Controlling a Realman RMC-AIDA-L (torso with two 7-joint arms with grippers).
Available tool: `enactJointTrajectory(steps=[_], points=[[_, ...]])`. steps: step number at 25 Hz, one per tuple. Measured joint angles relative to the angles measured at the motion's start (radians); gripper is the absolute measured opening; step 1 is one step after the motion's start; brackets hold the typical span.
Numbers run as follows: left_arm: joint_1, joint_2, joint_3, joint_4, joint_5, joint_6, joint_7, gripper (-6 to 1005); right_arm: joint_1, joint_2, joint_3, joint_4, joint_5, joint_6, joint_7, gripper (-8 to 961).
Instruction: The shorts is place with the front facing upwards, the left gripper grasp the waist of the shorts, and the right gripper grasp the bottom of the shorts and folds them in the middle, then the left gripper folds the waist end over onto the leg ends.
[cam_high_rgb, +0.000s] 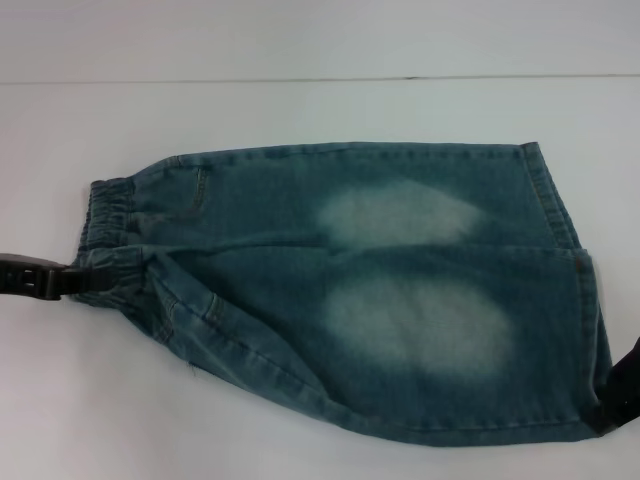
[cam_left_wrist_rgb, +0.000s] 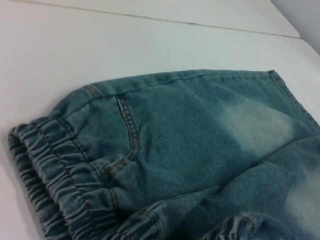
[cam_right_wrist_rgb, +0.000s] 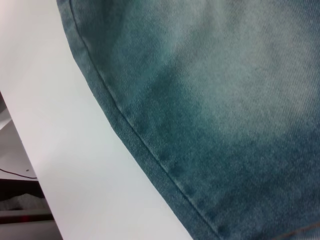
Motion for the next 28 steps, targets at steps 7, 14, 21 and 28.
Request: enactJointTrajectory(steps=[7, 14, 21, 28], points=[[-0.005, 0.001, 0.0, 0.0, 0.0, 0.0, -0.001, 19, 0.004, 0.0, -0.001, 0.005, 0.003, 0.035, 0.006, 196], [-0.01, 0.006, 0.0, 0.0, -0.001, 0.0, -0.006, 20, 0.005, -0.001, 0.003, 0.007, 0.006, 0.047, 0.002, 72], [-0.028, 0.025, -0.01, 0.002, -0.002, -0.006, -0.063, 20, -0.012, -0.038, 0.094, 0.003, 0.111, 0.048, -0.006, 45], [-0.041, 0.036, -0.019, 0.007, -0.002, -0.088, -0.166, 20, -0.062, -0.07, 0.23, 0.049, 0.357, 0.172, -0.007, 57]])
